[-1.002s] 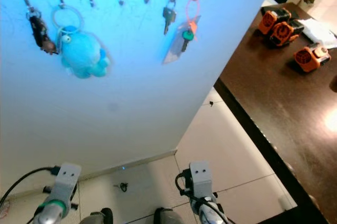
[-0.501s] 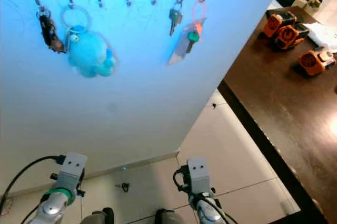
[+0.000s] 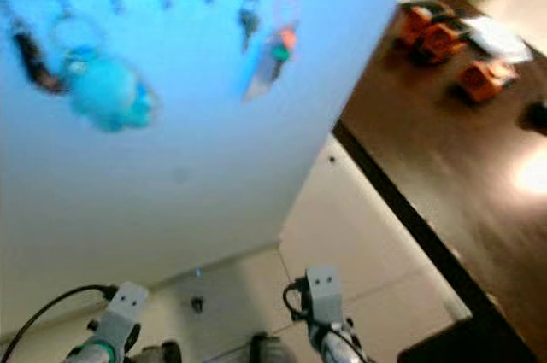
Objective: Hang keys on a hook
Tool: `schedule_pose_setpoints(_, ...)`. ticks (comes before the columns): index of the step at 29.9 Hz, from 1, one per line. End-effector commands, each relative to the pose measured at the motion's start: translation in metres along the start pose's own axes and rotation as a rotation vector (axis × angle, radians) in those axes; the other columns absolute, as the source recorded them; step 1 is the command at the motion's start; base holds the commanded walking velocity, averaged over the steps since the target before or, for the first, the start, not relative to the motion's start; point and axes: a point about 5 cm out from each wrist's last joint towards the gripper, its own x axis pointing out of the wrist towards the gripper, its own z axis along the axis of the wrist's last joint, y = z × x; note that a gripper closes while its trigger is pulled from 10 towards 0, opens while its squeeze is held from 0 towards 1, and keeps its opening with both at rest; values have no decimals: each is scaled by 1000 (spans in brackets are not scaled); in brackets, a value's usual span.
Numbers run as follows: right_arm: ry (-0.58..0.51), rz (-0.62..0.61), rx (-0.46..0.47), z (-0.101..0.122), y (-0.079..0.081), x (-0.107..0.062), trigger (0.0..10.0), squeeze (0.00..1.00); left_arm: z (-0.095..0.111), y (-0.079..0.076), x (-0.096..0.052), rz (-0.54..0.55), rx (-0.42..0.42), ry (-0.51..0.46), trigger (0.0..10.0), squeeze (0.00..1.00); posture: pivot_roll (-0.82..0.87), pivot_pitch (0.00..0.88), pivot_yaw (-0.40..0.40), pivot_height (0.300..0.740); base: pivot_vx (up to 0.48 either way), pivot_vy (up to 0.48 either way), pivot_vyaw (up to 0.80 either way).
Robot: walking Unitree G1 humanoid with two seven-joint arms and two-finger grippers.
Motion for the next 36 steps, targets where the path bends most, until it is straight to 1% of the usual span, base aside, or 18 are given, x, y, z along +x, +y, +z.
schedule_pose_setpoints(1, 34, -16, -1, -9, -5, -4, 10000, 0, -2, -4, -1, -12, -1, 1, 10000, 0, -69, 124, -1, 740, 0, 0, -800)
schedule_pose_setpoints(5, 28, -18, -1, -7, -6, -3, 10000, 0, 8, -4, 1, -10, -19, -39, 10000, 0, -69, 119, 0, 740, 0, 0, 0)
schedule_pose_setpoints(7, 4, -11, 1, -1, -3, 0, 10000, 0, 22, -2, 5, -6, -42, -79, 10000, 0, -68, 115, 3, 740, 0, 0, -400)
schedule_pose_setpoints(15, -18, -11, 9, 5, -2, 2, 10000, 0, 32, 4, 7, 2, -64, -111, 10000, 0, -69, 110, 9, 740, 0, 0, -800)
schedule_pose_setpoints(20, -74, -21, 28, 17, -3, 6, 10000, 0, 44, 10, 7, 12, -56, -178, 10000, 0, -71, 106, 18, 740, 0, 0, 0)
schedule_pose_setpoints(22, -131, -29, 30, 29, -7, 8, 10000, 0, 61, 16, 7, 22, -91, -260, 10000, 0, -71, 110, 17, 740, 0, 0, -800)
schedule_pose_setpoints(23, -131, -29, 30, 29, -7, 8, 10000, 0, 61, 16, 7, 22, -91, -260, 10000, 0, -71, 110, 17, 740, 0, 0, -800)
schedule_pose_setpoints(24, -154, -31, 29, 33, -8, 9, 10000, 0, 69, 19, 7, 25, -104, -297, 10000, 0, -71, 110, 17, 740, 0, 0, -800)
schedule_pose_setpoints(26, -228, -34, 22, 49, -11, 12, 10000, 0, 91, 27, 5, 28, -138, -396, 10000, 0, -70, 114, 17, 740, 0, 0, -800)
schedule_pose_setpoints(28, -244, -34, 20, 53, -12, 12, 10000, 0, 95, 29, 4, 28, -145, -416, 10000, 0, -70, 114, 17, 740, 0, 0, -800)
schedule_pose_setpoints(29, -323, -26, 14, 71, -14, 15, 10000, 0, 116, 35, -3, -5, -148, -523, 10000, 0, -69, 120, 18, 740, 0, 0, -800)
schedule_pose_setpoints(30, -323, -26, 14, 71, -14, 15, 10000, 0, 116, 35, -3, -5, -148, -523, 10000, 0, -69, 120, 18, 740, 0, 0, -800)
schedule_pose_setpoints(31, -386, -18, 6, 87, -16, 16, 10000, 0, 136, 40, -12, -59, -111, -626, 10000, 0, -67, 121, 17, 740, 0, 0, -800)
schedule_pose_setpoints(32, -386, -18, 6, 87, -16, 16, 10000, 0, 136, 40, -12, -59, -111, -626, 10000, 0, -67, 121, 17, 740, 0, 0, -800)
schedule_pose_setpoints(33, -445, -10, -9, 101, -18, 16, 10000, 0, 153, 42, -24, -138, -54, -721, 10000, 0, -63, 123, 16, 740, 0, 0, -800)
schedule_pose_setpoints(34, -484, -2, -26, 110, -19, 16, 10000, 0, 165, 42, -35, -202, -2, -783, 10000, 0, -63, 124, 16, 740, 0, 0, -800)
schedule_pose_setpoints(35, -484, -2, -26, 110, -19, 16, 10000, 0, 165, 42, -35, -202, -2, -783, 10000, 0, -63, 124, 16, 740, 0, 0, -800)
schedule_pose_setpoints(36, -518, 7, -46, 117, -20, 14, 10000, 0, 176, 43, -46, -267, 12, -831, 10000, 0, -66, 126, 19, 740, 0, 0, -800)
